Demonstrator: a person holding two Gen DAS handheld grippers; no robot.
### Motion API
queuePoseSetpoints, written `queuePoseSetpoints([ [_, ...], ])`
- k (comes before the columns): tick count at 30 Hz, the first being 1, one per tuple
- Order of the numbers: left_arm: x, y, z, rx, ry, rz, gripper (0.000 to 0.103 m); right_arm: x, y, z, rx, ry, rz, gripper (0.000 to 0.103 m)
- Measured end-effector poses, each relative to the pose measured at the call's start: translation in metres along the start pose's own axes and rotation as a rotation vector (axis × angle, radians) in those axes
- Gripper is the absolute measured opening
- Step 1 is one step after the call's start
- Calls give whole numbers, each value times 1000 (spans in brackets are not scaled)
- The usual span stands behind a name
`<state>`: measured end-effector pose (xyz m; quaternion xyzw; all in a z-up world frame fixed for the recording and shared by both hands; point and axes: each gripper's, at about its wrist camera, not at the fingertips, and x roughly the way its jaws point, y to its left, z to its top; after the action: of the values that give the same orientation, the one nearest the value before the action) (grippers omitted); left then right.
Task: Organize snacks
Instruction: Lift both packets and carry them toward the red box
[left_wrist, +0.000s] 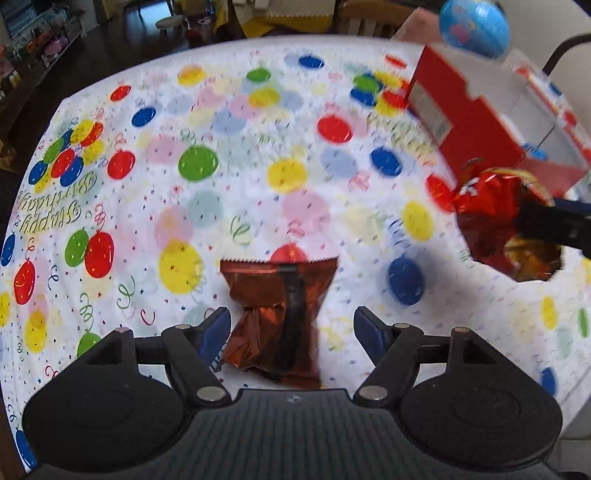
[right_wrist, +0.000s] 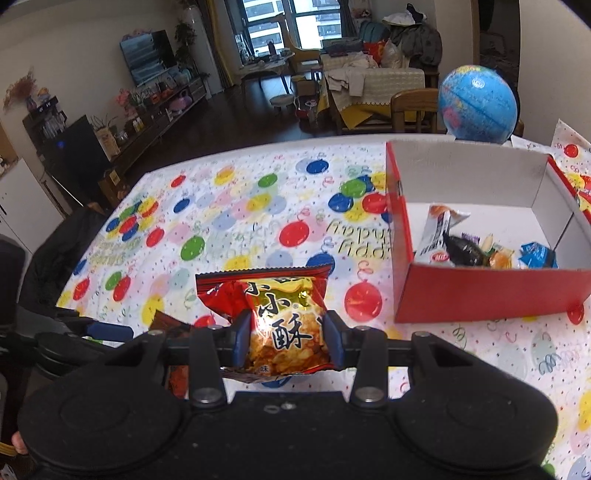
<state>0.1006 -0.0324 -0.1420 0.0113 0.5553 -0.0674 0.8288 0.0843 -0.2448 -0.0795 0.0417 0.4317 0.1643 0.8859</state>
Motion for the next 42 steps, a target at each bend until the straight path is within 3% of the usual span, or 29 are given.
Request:
queuePoseSetpoints([
  [10, 32, 3, -3, -2, 22, 46, 73, 14, -1, -19, 29, 45, -47, 40],
  [14, 36, 4, -4, -11, 30, 23, 71, 15, -3, -21, 40, 50, -53, 40],
  [16, 36, 4, -4, -8, 25, 29, 55, 14, -4, -22, 46, 50, -52, 40],
  [21, 33, 10, -4, -34, 26, 17, 50, 15, -6, -22, 53, 51, -50, 40],
  [31, -14, -3, 18, -39, -59, 6, 50, -6, -17, -4, 60, 0, -24, 40],
  [42, -61, -56, 71, 12, -188, -22, 50, -41, -64, 34, 64, -115, -50, 40],
])
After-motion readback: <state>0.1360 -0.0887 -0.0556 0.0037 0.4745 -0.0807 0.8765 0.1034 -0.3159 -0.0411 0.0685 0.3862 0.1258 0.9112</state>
